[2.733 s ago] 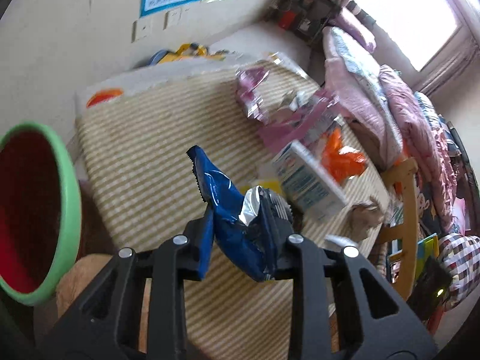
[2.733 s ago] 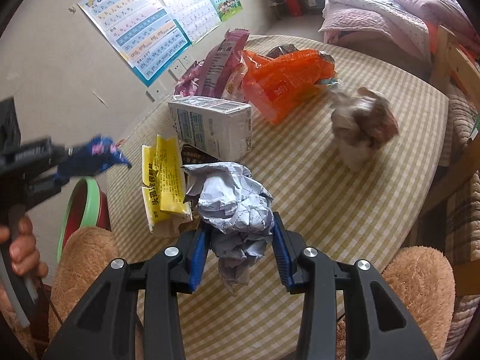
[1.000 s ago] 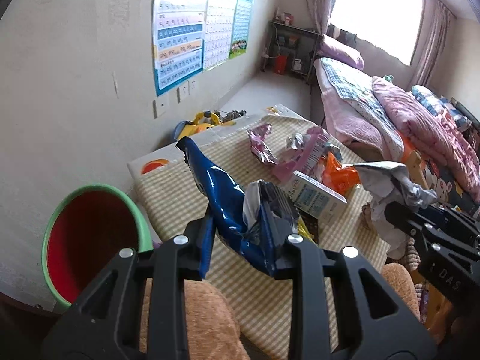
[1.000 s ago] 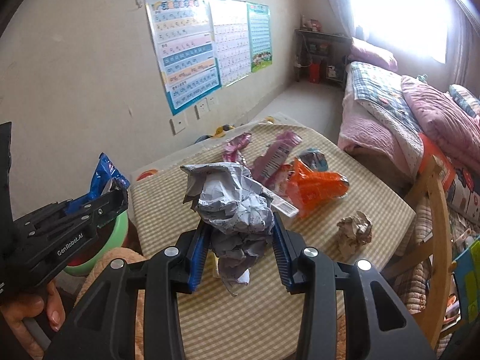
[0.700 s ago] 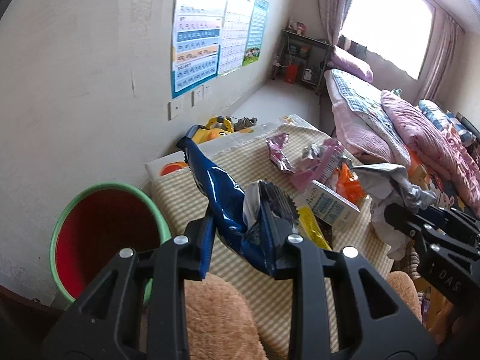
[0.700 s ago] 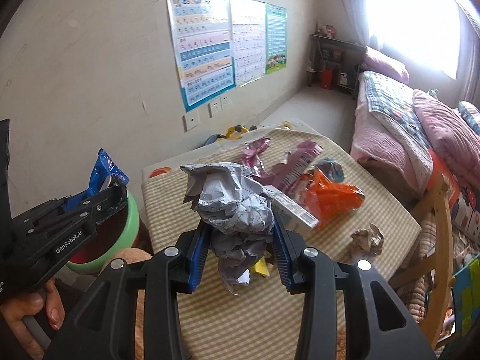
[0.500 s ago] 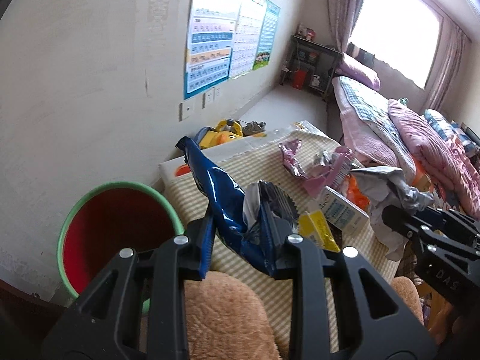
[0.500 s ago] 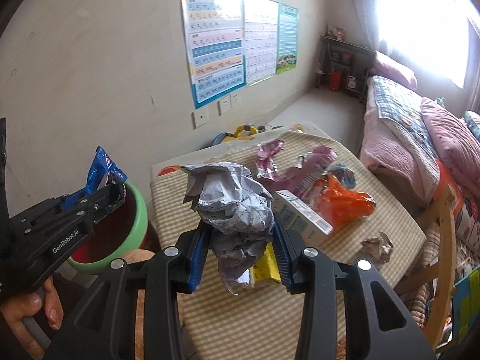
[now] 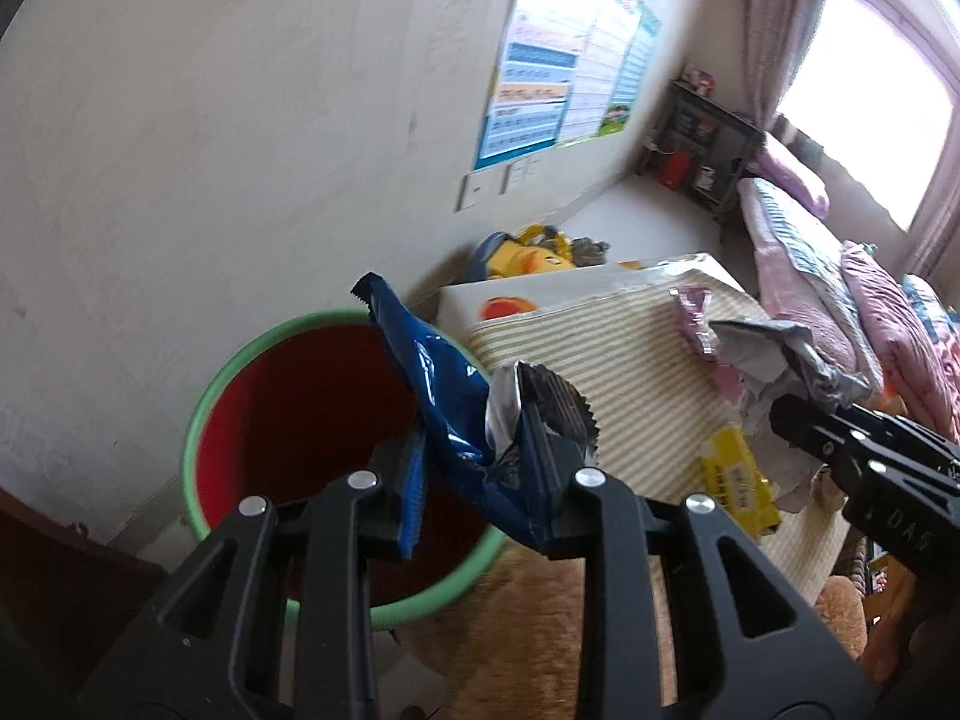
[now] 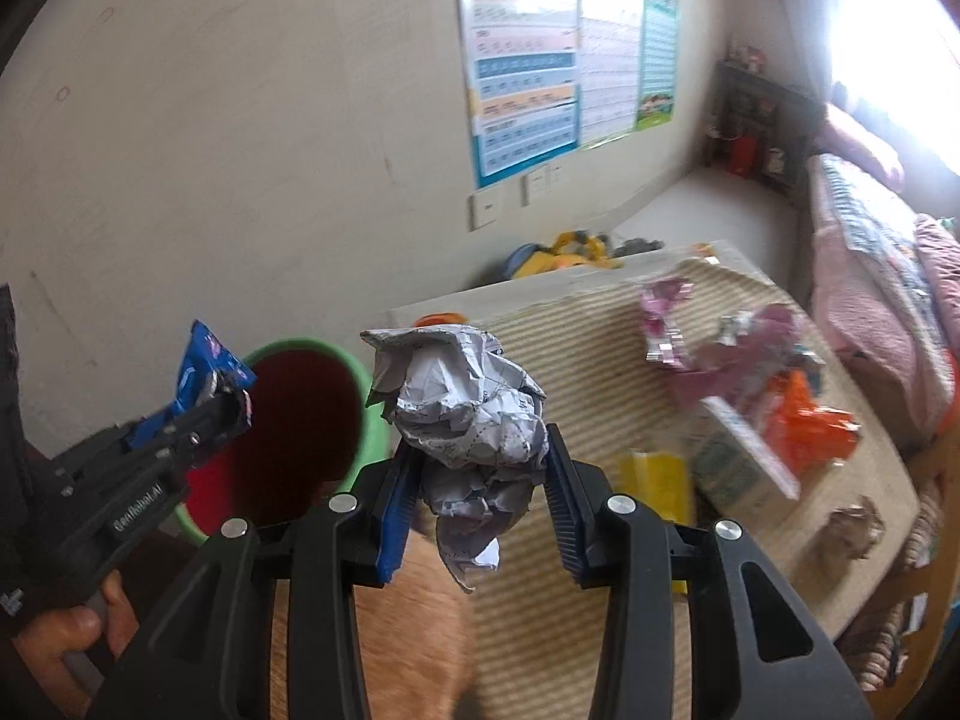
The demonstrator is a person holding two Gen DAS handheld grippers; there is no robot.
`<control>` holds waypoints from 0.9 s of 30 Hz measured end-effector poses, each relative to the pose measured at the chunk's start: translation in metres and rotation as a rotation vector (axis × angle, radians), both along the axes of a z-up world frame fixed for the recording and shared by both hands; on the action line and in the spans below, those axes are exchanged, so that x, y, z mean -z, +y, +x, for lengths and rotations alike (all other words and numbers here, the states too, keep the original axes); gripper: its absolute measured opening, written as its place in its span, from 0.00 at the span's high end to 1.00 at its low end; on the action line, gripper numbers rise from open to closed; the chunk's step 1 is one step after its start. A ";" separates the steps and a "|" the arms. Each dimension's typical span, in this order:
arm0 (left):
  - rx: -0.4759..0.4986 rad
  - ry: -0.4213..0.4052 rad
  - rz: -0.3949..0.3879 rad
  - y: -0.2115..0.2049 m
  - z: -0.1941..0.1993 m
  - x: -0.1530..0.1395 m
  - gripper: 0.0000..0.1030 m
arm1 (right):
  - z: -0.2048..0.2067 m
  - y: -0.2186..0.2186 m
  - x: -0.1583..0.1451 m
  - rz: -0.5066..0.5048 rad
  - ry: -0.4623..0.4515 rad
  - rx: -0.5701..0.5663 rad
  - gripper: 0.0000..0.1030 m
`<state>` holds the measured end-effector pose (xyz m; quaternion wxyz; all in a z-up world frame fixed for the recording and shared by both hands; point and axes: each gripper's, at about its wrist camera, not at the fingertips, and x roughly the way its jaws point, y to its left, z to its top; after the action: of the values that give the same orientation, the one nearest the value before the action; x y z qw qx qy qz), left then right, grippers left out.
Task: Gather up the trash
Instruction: 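Carry the blue bag and foil to the red bucket and release both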
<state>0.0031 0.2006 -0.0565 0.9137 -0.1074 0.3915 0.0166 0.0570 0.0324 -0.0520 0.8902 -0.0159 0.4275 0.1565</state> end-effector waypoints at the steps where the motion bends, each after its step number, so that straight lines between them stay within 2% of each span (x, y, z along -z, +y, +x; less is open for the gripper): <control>1: -0.010 0.008 0.000 0.005 0.000 0.003 0.74 | 0.002 0.006 0.002 0.009 0.007 -0.009 0.63; 12: -0.113 0.135 -0.108 0.064 0.000 0.047 0.74 | 0.027 0.059 0.016 0.113 0.075 -0.123 0.63; 25: -0.109 0.161 -0.150 0.077 0.007 0.061 0.73 | 0.040 0.095 0.026 0.151 0.120 -0.197 0.62; 26: -0.115 0.159 -0.152 0.078 0.007 0.061 0.67 | 0.040 0.098 0.027 0.156 0.123 -0.210 0.60; 27: -0.125 0.158 -0.158 0.080 0.007 0.062 0.47 | 0.041 0.103 0.028 0.159 0.135 -0.230 0.58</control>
<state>0.0104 0.2804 -0.1186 0.8659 -0.2017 0.4550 0.0507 0.0980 0.1352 -0.0797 0.8342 0.0162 0.4679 0.2913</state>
